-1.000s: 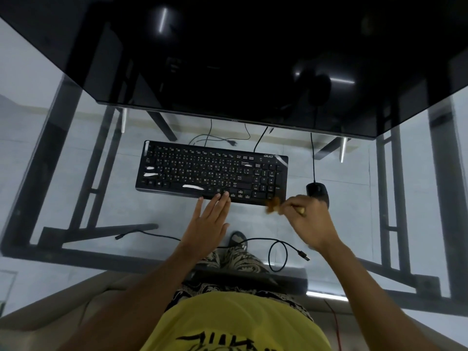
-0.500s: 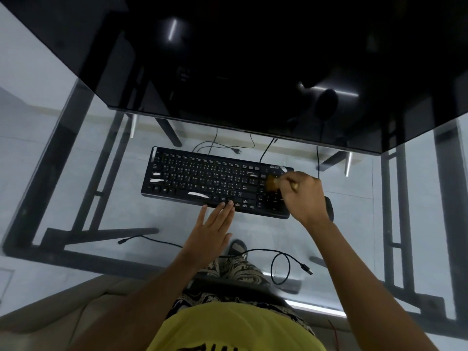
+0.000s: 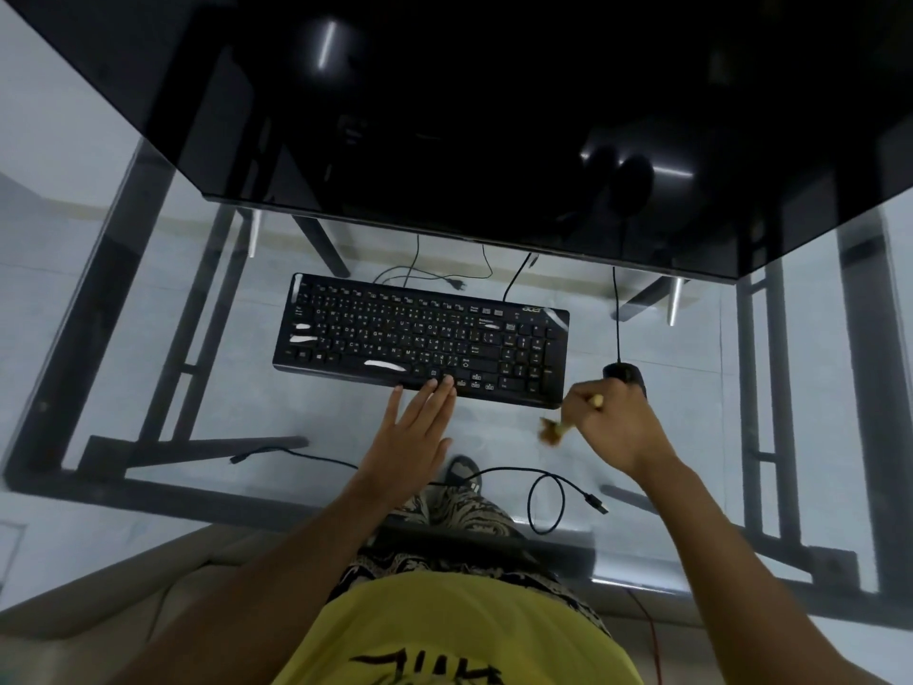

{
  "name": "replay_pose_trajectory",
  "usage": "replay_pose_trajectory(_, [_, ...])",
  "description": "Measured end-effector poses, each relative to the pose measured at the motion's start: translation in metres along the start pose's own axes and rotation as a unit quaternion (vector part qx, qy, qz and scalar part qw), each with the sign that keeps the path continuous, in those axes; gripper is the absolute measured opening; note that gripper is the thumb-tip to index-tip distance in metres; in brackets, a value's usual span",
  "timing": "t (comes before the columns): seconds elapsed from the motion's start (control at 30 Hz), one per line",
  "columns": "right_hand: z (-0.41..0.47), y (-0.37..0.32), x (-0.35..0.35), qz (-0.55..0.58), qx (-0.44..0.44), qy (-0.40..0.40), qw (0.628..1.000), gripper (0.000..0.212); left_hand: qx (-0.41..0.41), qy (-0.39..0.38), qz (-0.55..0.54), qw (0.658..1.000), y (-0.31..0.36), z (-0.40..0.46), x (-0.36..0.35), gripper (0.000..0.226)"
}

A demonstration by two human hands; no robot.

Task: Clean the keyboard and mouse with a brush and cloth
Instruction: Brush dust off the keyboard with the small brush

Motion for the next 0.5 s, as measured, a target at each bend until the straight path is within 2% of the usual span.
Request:
replay_pose_trajectory(0.1, [-0.011,-0.009,0.004,0.062,0.065,0.056,0.994,0.021,0.001,0.000,-0.004,1.000,0.000,0.000,0.000,0.063])
replay_pose_trajectory(0.13, [-0.012,-0.008,-0.002,0.071,0.069,0.032,0.995,0.021,0.003,0.000,-0.005,1.000,0.001,0.000,0.001,0.063])
replay_pose_trajectory(0.2, [-0.011,0.003,-0.012,0.058,0.022,-0.014,0.998,0.024,0.005,-0.001,-0.010,1.000,0.002,0.000,0.002,0.063])
replay_pose_trajectory(0.23, [-0.010,0.009,-0.009,0.066,-0.001,0.007,0.998,0.024,0.006,-0.001,-0.015,1.000,0.002,0.000,0.002,0.063])
replay_pose_trajectory(0.27, [-0.010,0.015,-0.001,0.067,-0.008,0.069,0.995,0.024,0.007,0.000,-0.018,1.000,0.001,0.000,0.002,0.063])
replay_pose_trajectory(0.33, [-0.018,0.012,0.018,0.049,0.034,0.188,0.980,0.021,0.008,0.004,-0.016,1.000,0.001,0.000,0.001,0.062])
replay_pose_trajectory(0.37, [-0.021,0.007,0.020,0.045,0.058,0.198,0.977,0.021,0.007,0.006,-0.016,1.000,0.002,0.001,0.001,0.062])
replay_pose_trajectory(0.4, [-0.020,0.004,0.016,0.057,0.057,0.167,0.983,0.021,0.005,0.008,-0.015,1.000,0.002,0.001,0.001,0.062])
replay_pose_trajectory(0.47, [-0.018,0.007,-0.002,0.052,0.003,0.069,0.996,0.024,0.005,0.011,-0.013,1.000,0.002,0.000,0.001,0.062])
replay_pose_trajectory(0.5, [-0.017,0.011,-0.003,0.031,-0.018,0.068,0.997,0.026,0.004,0.012,-0.013,1.000,0.002,-0.001,0.001,0.062])
Point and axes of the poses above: each hand's wrist, its own z-axis towards the middle knuckle, its own x-axis out of the back of the hand, y = z × x, the point moved 7 cm from there along z, towards the middle knuckle, and after that the axes turned 6 degrees about z, right-handed, at the moved point
